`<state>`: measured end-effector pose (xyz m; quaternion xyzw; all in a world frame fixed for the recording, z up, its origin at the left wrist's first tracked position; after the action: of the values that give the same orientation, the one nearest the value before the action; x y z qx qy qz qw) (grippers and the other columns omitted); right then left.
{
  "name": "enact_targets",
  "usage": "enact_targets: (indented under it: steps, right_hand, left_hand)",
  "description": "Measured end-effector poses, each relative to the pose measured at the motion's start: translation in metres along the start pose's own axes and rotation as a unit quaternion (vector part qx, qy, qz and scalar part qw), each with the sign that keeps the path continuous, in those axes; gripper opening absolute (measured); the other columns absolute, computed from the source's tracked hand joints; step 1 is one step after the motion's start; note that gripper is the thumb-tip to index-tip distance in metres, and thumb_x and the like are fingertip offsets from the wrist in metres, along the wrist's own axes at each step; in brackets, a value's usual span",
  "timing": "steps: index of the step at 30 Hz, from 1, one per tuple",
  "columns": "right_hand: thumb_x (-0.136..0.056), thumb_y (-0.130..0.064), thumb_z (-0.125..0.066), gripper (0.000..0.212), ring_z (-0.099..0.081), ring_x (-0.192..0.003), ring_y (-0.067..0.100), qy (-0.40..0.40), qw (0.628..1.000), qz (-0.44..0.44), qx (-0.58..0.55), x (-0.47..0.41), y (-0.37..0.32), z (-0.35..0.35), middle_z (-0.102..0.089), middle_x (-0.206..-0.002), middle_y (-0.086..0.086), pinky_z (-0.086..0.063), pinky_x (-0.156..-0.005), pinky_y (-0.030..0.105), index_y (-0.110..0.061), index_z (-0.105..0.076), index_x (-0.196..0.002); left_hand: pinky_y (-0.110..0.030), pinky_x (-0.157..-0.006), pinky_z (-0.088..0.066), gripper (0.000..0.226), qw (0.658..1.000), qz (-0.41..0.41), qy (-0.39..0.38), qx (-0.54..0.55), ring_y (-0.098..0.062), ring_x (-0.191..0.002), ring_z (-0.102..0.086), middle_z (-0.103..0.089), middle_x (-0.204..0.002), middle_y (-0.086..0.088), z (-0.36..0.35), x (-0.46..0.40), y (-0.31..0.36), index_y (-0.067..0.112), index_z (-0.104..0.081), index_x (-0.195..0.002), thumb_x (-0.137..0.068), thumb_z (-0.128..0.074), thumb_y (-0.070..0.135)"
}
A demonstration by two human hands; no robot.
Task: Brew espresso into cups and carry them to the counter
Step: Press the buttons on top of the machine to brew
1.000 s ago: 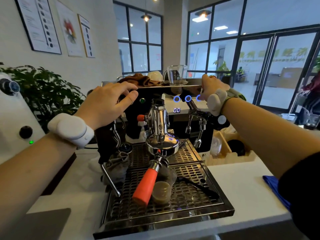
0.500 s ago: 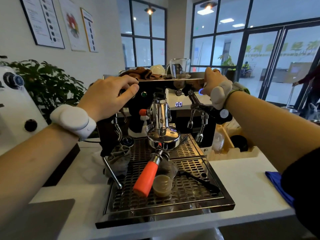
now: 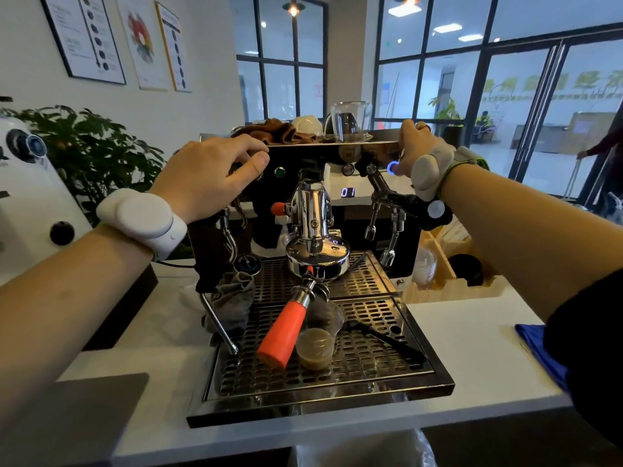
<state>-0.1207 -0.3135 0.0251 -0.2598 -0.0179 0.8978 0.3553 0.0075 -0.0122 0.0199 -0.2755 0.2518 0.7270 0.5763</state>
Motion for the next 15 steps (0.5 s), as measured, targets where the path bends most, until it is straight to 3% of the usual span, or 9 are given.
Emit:
enact_targets:
  steps: [12, 15]
  right_hand:
    - [-0.084, -0.014, -0.067, 0.047, -0.056, -0.093, 0.038, 0.006, 1.0, 0.006, 0.012, -0.0004, 0.002, -0.0009, -0.049, -0.116, 0.021, -0.034, -0.067, 0.035, -0.004, -0.038, -0.121]
    - [-0.084, -0.015, -0.067, 0.047, -0.051, -0.083, 0.033, 0.007, 1.0, 0.008, 0.012, 0.0004, 0.0017, -0.001, -0.05, -0.113, 0.02, -0.035, -0.068, 0.035, -0.004, -0.038, -0.121]
  left_hand:
    - [-0.037, -0.077, -0.04, 0.044, 1.0, -0.001, -0.003, -0.007, -0.013, -0.081, -0.051, -0.052, -0.084, 0.014, -0.0001, 0.0007, 0.001, 0.027, -0.057, -0.121, -0.094, -0.032, 0.052]
    - [-0.037, -0.076, -0.039, 0.044, 1.0, -0.001, -0.004, -0.008, -0.013, -0.08, -0.05, -0.052, -0.084, 0.014, -0.0009, 0.0003, 0.0007, 0.028, -0.057, -0.121, -0.094, -0.032, 0.052]
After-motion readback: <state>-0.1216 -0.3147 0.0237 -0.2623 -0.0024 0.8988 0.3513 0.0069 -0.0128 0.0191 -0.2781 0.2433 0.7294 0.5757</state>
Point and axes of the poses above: each hand's wrist, its own x-axis away from the middle knuckle, its own z-axis out of the back of the hand, y = z × x, the point moved 3 cm from there along -x, towards the middle knuckle
